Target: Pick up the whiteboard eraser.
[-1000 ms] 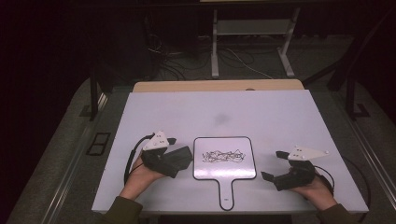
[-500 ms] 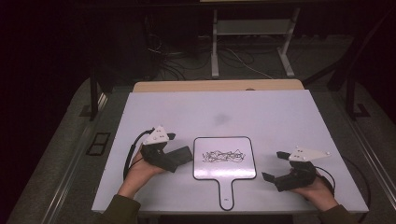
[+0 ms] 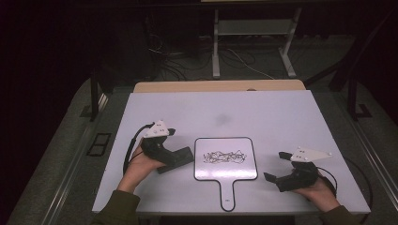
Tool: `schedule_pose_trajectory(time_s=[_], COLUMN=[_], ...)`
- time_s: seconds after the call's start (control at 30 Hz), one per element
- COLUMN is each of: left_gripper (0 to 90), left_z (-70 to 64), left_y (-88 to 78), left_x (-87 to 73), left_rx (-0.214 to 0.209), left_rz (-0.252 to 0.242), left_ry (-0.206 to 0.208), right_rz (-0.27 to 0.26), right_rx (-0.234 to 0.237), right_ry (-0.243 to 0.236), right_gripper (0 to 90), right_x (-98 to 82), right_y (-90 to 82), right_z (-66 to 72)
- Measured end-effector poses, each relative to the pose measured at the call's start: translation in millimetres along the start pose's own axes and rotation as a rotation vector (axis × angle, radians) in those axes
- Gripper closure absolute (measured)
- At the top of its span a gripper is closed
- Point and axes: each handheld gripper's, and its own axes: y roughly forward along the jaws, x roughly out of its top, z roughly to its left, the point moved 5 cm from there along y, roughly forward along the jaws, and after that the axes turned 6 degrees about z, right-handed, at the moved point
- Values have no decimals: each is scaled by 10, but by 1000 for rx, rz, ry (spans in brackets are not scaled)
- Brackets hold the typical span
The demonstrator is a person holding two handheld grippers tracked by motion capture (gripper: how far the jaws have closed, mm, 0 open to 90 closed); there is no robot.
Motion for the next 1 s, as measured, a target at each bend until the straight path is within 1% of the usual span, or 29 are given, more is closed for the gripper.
schedule_pose_trajectory(time_s=[0.1,0.2,0.23,0.33,0.47,0.6,0.8,0.87,0.9,0.97,1.0], left_gripper=[0,0,0,0,0,0,0,0,0,0,0], left_z=[30,61,83,101,139,170,181,185,178,180,177], left_y=[4,1,-6,-18,-53,-74,-55,-46,-37,-28,-23], left_x=[-20,-48,-71,-93,-144,-193,-260,-277,-286,-301,-307], left_rx=[0,5,8,12,24,25,24,24,26,24,24], left_rz=[10,38,52,59,81,95,140,161,167,187,193], left_ry=[8,19,20,15,20,9,16,25,21,37,34], right_rz=[0,1,1,0,5,8,9,10,10,10,10], right_rx=[2,1,0,-1,-1,-2,-1,-1,-1,2,2], right_ry=[-4,-7,-6,-5,-6,-8,-9,-10,-10,-14,-15], right_gripper=[0,0,0,0,0,0,0,0,0,0,0], right_x=[1,-1,-1,-1,-7,-11,-12,-13,-13,-13,-13], right_y=[1,2,0,-1,0,3,10,13,13,12,11], right_z=[5,5,3,-3,-7,-4,-7,-7,-7,-3,-2])
